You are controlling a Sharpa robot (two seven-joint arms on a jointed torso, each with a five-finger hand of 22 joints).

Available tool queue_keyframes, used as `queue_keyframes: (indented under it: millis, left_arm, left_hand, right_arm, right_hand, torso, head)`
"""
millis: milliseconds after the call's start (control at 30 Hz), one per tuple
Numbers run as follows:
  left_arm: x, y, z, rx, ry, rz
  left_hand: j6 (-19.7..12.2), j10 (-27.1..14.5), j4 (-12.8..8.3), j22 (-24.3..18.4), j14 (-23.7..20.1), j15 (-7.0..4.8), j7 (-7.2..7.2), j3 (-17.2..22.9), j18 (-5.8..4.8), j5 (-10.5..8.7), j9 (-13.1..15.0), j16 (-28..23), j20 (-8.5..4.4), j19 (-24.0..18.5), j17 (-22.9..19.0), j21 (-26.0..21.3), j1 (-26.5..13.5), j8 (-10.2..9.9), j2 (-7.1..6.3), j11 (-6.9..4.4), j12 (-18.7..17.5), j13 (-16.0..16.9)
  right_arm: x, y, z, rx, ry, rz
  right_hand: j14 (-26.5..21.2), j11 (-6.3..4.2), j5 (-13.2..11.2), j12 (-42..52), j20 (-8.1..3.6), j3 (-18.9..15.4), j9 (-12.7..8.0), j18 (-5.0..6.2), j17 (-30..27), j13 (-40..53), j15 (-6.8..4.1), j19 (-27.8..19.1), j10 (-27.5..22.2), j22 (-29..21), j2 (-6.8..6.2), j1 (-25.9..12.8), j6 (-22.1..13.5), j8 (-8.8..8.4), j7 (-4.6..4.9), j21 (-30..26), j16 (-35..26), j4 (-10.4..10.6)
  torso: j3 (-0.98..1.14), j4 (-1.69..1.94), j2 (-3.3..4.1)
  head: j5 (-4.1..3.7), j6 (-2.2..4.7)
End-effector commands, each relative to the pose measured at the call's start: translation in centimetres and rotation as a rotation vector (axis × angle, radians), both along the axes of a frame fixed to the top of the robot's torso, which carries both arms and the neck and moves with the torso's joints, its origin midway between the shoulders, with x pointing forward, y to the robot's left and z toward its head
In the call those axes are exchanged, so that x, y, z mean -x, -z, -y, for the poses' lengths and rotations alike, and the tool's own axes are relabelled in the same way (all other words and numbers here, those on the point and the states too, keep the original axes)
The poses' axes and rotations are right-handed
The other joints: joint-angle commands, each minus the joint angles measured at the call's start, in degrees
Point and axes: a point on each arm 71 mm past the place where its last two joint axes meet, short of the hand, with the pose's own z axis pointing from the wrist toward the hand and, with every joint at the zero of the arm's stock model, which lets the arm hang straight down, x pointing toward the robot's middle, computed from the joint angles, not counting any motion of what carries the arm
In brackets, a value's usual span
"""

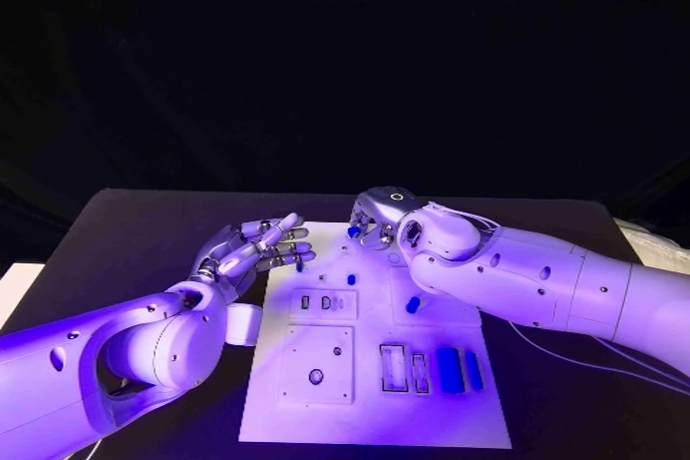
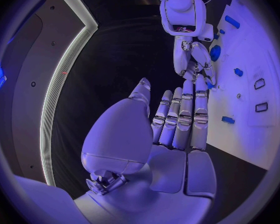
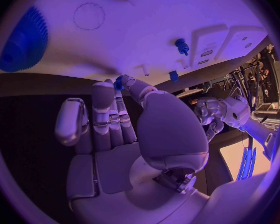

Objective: Assemble the parts on the task board

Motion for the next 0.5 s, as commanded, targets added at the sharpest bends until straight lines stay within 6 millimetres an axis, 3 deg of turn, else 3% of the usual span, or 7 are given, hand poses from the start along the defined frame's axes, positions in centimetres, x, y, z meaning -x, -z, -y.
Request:
queue_keyframes:
  millis: [33, 300, 500]
  left_arm:
    - [0.02, -0.17, 0.24, 0.013, 0.021, 0.005]
    - [-0.04, -0.15, 0.20, 0.011, 0.018, 0.004]
    - [-0.07, -0.15, 0.19, 0.010, 0.017, 0.004]
  left_hand:
    - [-0.12, -0.16, -0.41, -0.05, -0.03, 0.39, 0.24, -0.04, 0.58, -0.16, -0.07, -0.34, 0.16, 0.43, 0.05, -0.11, 0.19, -0.34, 0.39, 0.42, -0.35, -0.06]
    - [-0.12, -0.16, -0.41, -0.05, -0.03, 0.39, 0.24, -0.04, 0.58, -0.16, -0.07, -0.34, 0.16, 0.43, 0.05, -0.11, 0.19, -0.34, 0.39, 0.42, -0.35, -0.06]
    - [-0.12, -0.16, -0.41, -0.05, -0.03, 0.39, 0.24, -0.04, 0.58, -0.16, -0.07, -0.34, 0.16, 0.43, 0.05, -0.11, 0.19, -0.34, 0.39, 0.42, -0.35, -0.06]
  right_arm:
    - [0.01, 0.20, -0.14, 0.004, 0.002, -0.012]
    - [0.28, -0.13, -0.49, -0.035, -0.024, 0.009]
    - [0.46, -0.21, -0.74, -0.043, -0.037, 0.010]
  right_hand:
    - [-0.37, 0.25, -0.23, -0.21, 0.10, -0.11, -0.55, 0.42, -0.60, -0.04, 0.22, -0.54, -1.12, -0.44, -0.92, 0.03, -1.17, -0.20, 0.19, -0.39, -0.41, 0.54]
    - [0.73, -0.58, -0.33, 0.74, -0.18, 1.69, -0.06, -0.12, 3.03, 0.53, -0.39, 1.28, 1.39, 2.69, 0.95, 2.84, 0.85, 0.78, -0.55, 1.18, 2.72, -0.12]
    - [0.83, -0.76, -0.35, 0.69, -0.36, 2.12, 0.09, -0.19, 3.32, 0.58, -0.52, 1.49, 1.88, 3.03, 1.35, 3.58, 1.35, 0.88, -0.67, 1.42, 3.14, -0.45]
  torso:
    - [-0.03, 0.01, 0.03]
    - [0.00, 0.03, 0.04]
    - [-0.03, -0.01, 0.05]
  head:
    - [0.05, -0.12]
    - [0.24, 0.07]
    - [0.33, 0.02]
